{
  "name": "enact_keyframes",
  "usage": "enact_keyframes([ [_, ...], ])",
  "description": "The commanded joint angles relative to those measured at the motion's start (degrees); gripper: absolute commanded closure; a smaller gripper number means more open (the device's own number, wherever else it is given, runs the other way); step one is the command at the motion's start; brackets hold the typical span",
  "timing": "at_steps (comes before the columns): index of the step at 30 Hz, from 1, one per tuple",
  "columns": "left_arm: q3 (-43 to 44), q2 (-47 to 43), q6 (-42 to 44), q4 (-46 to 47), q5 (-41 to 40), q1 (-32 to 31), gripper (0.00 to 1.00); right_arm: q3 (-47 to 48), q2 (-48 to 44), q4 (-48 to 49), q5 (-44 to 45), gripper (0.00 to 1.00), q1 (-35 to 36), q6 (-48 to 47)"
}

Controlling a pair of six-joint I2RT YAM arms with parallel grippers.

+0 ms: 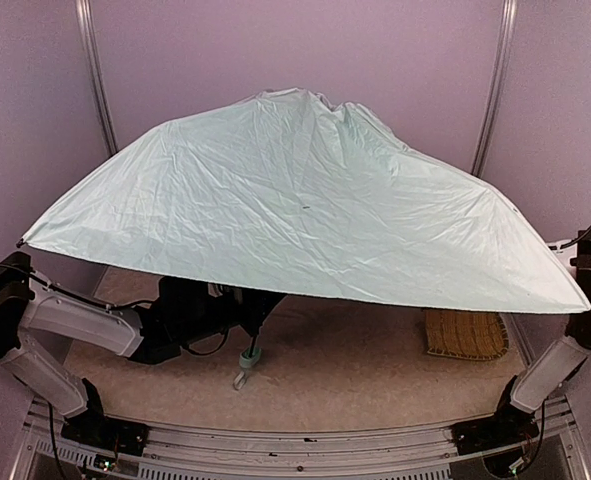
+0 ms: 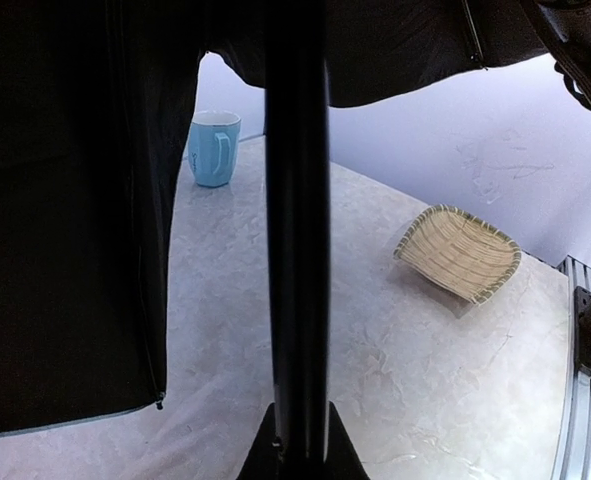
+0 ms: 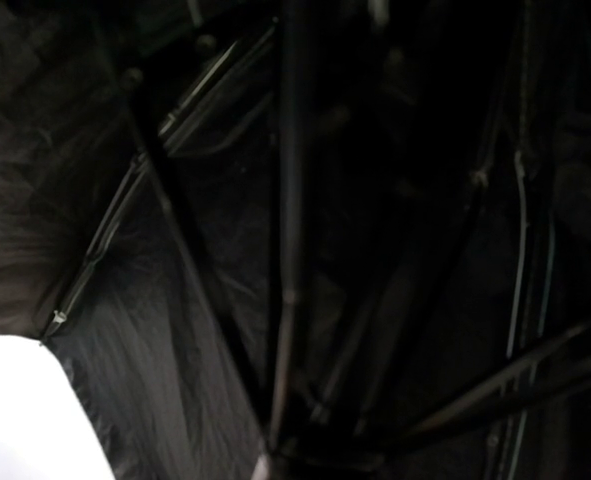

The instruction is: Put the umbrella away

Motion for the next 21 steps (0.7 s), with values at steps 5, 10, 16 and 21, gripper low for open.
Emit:
enact_keyframes([
  [5,4.39,-4.89,1.73,25.87,-1.11,0.33,1.0,-3.47,4.06,-21.98,-15.18,0.96,1.5,-1.72],
  [10,2.9,-2.0,4.99,26.93,-4.42,-2.2,1.0,0.93,2.92,-18.9,-16.48,0.88,-0.36,1.77],
  [16,-0.75,-2.02,3.6,26.68,-3.53,-2.86,1.0,4.92,1.99,-17.77,-19.16,0.83,-3.17,3.59],
  [21,-2.21,-2.53,2.57,25.12,-2.87,-3.03,1.0,7.42,1.15,-17.19,-22.33,0.78,-4.78,3.59],
])
